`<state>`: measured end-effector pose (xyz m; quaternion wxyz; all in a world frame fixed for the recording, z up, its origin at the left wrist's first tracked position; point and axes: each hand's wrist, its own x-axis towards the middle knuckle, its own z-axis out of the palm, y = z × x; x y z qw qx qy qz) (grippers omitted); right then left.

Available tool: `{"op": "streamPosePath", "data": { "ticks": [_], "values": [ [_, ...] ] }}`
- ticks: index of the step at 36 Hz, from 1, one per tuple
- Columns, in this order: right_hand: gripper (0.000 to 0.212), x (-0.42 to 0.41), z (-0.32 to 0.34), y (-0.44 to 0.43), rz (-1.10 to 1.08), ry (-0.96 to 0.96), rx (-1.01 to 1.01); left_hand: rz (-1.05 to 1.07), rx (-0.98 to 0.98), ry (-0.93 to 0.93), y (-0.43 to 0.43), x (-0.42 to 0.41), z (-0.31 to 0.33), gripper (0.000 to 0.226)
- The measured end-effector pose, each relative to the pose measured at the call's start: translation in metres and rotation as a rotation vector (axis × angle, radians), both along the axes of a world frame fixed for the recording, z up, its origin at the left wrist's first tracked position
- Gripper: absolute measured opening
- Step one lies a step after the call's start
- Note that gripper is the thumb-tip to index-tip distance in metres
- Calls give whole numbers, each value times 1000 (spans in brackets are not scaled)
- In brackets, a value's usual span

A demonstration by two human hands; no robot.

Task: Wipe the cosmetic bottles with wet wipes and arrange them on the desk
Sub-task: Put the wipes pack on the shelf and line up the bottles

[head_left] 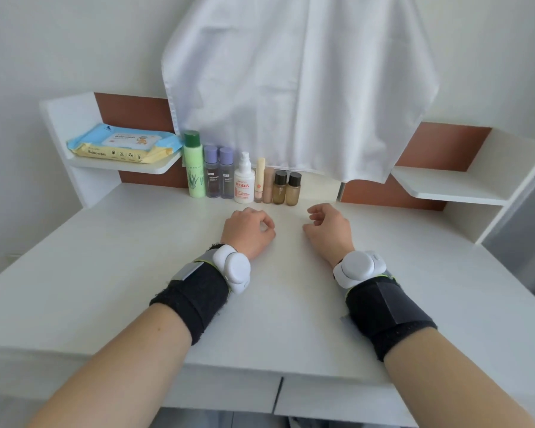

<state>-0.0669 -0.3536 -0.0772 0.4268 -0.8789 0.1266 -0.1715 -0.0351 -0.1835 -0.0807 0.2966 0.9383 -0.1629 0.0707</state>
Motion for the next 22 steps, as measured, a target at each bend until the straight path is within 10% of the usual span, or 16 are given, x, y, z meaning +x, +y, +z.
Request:
{"op": "streamPosePath", "data": {
  "ticks": [22],
  "values": [
    [28,-81,9,27,45,96,-83,-49,167,30,29,-73,3,41]
  ]
}}
